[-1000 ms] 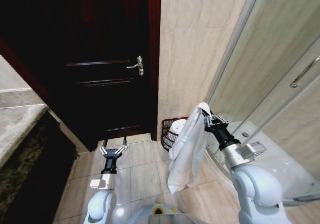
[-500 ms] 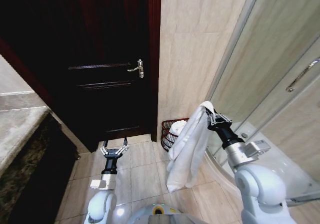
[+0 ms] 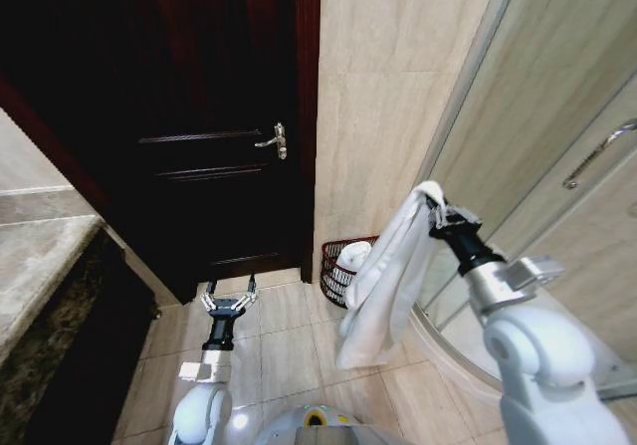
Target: Discard the used towel into the hamper.
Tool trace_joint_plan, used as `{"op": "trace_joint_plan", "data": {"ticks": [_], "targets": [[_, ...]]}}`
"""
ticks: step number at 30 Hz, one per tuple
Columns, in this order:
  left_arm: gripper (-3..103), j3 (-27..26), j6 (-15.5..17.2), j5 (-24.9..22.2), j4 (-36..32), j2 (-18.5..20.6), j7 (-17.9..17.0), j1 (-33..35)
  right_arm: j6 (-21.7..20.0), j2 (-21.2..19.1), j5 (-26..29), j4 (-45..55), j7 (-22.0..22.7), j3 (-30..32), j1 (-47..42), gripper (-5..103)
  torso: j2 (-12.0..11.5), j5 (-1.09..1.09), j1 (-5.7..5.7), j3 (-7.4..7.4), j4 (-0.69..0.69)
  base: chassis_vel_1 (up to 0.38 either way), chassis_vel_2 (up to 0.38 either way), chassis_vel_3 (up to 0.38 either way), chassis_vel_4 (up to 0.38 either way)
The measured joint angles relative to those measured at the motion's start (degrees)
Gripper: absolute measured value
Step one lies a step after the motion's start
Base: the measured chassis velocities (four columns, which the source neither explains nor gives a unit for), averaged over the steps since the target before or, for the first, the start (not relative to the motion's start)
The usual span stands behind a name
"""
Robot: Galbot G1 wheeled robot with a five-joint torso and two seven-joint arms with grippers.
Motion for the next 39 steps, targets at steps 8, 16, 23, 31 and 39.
{"op": "trace_joint_plan", "data": {"ticks": [8,16,23,31,39], "targets": [[100,-0.34,-0.16,1.05,0.95,-0.14,-0.24,-0.53,-1.41,-7.83,7.32,-10.03,1.44,-2.07,12.87,4,-0.23,0.04,-0.08,-0.1,0.01,0.0,0.0,0.0,0.0],[100,-0.02,0.05,2.33,0.72,-0.94,-1.24,-0.7,-2.71,-14.6,13.3,-19.37,1.36,-4.1,25.95,4,-0.41,0.01,-0.18,-0.2,0.01,0.0,0.0,0.0,0.0],[100,0.77,-0.04,2.52,1.03,-1.34,-1.79,-1.3,-4.09,-17.62,17.1,-20.76,1.83,-4.62,29.47,4,-0.51,0.04,-0.23,-0.25,0.0,0.0,0.0,0.0,0.0],[100,1.06,0.05,3.08,0.8,-1.34,-1.78,-1.35,-5.62,-23.2,24.19,-23.93,2.3,-6.31,36.48,4,-0.59,0.02,-0.28,-0.3,0.0,0.0,0.0,0.0,0.0],[100,1.28,-0.06,3.36,0.96,-1.73,-1.68,-1.34,-6.86,-26.2,29.84,-31.95,3.6,-15.25,49.87,4,-0.65,0.02,-0.3,-0.32,0.01,0.0,0.0,0.0,0.0]]}}
